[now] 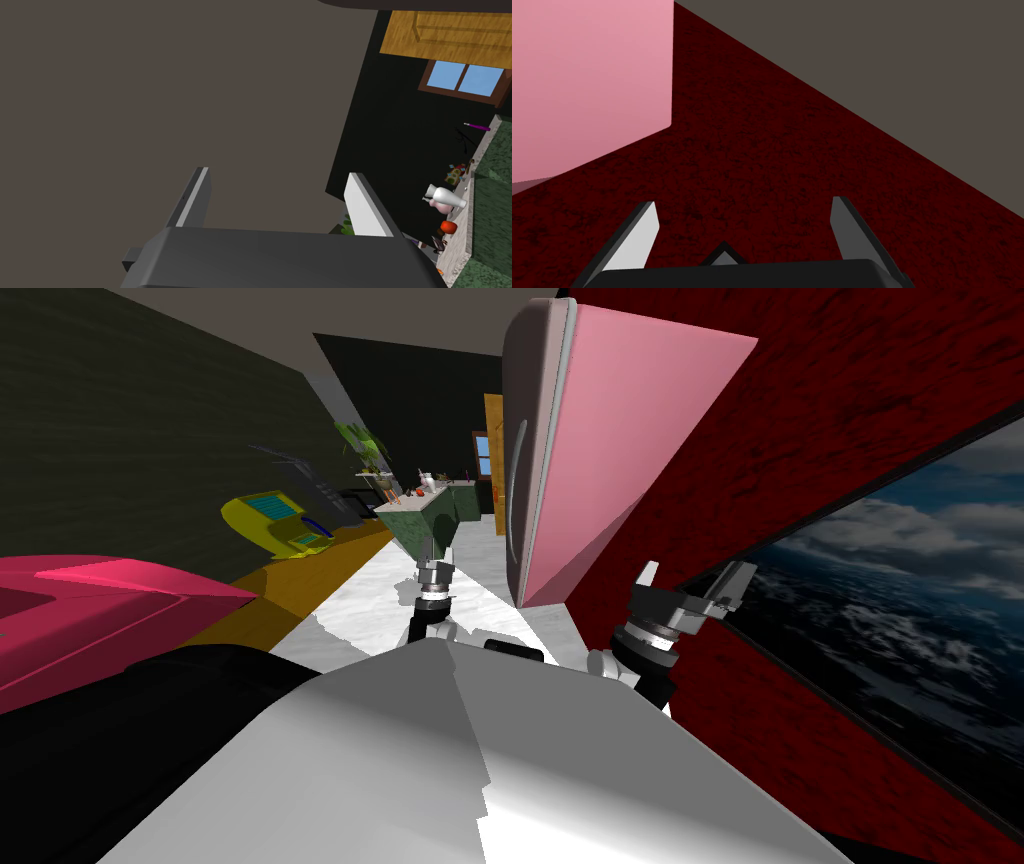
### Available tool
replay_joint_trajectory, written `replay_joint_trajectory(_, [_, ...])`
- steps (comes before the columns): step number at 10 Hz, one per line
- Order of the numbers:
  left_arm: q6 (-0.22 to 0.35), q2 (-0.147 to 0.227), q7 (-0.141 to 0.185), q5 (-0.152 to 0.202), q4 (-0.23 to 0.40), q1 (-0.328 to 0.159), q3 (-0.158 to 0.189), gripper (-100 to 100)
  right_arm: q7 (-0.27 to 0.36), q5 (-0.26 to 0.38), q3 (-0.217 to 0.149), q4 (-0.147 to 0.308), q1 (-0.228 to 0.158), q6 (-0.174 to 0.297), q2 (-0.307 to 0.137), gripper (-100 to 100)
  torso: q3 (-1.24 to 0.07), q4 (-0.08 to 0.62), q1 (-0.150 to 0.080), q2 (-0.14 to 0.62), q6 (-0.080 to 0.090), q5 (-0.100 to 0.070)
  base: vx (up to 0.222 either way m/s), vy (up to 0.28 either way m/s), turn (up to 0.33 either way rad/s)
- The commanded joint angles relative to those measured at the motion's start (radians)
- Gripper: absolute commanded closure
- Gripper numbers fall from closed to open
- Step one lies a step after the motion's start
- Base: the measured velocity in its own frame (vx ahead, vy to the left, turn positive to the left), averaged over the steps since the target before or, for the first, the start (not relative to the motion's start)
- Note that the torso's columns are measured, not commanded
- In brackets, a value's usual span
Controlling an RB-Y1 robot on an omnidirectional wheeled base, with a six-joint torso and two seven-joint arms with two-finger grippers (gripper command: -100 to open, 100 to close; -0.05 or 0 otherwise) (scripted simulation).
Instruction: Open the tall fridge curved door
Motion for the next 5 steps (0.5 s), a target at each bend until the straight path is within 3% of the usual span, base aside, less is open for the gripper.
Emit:
replay_joint_trajectory(1, [0.000,0.000,0.000,0.000,0.000,0.000,0.000,0,0.000,0.000,0.000,0.000,0.000,0.000,0.000,0,-0.082,0.041,0.000,0.040,0.000,0.000,0.000,0.000,0.000])
replay_joint_trajectory(5, [0.000,0.000,0.000,0.000,0.000,0.000,0.000,0,0.000,0.000,0.000,0.000,0.000,0.000,0.000,0,-0.644,0.322,0.000,0.322,0.000,0.000,0.000,0.000,0.000])
